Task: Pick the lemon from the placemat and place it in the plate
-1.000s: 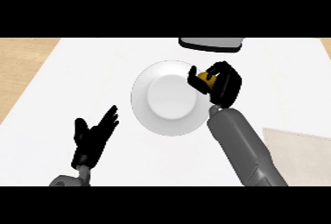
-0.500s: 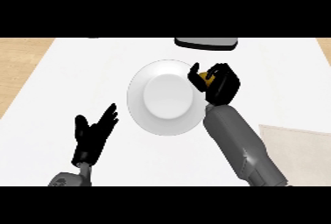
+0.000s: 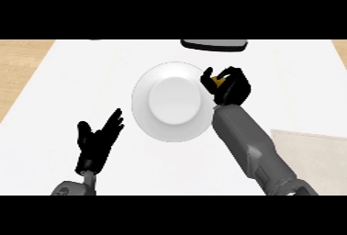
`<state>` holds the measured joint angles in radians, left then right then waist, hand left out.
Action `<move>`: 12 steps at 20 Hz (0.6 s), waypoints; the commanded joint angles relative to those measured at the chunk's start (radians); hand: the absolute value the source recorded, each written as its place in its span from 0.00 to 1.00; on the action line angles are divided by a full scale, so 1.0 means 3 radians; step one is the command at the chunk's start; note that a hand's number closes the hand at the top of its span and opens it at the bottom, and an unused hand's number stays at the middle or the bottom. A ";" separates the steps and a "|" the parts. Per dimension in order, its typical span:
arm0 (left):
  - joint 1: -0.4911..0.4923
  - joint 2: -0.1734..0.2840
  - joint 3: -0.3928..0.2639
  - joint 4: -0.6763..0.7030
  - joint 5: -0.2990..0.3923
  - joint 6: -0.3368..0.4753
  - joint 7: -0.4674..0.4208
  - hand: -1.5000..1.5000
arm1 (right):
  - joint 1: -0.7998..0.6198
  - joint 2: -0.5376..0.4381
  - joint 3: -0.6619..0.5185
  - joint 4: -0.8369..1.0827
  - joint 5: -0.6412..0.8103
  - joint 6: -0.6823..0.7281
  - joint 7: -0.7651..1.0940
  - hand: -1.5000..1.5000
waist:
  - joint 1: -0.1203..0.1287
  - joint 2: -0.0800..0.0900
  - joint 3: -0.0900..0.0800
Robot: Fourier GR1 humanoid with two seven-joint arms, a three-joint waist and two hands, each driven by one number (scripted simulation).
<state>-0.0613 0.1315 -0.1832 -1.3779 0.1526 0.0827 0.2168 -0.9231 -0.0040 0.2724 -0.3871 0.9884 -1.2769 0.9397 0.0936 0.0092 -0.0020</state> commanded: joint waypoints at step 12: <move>-0.0050 0.0028 0.0038 -0.0083 -0.0017 -0.0034 0.0031 0.50 | 0.0198 0.0013 0.0634 -0.0454 -0.0894 -0.0358 -0.0232 0.00 | 0.0026 0.0054 0.0020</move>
<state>-0.0794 0.1265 -0.1823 -1.3836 0.1423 0.0784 0.2179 -0.8835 -0.0021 0.4269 -0.4675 0.7579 -1.2506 0.9150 0.1075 0.0263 0.0031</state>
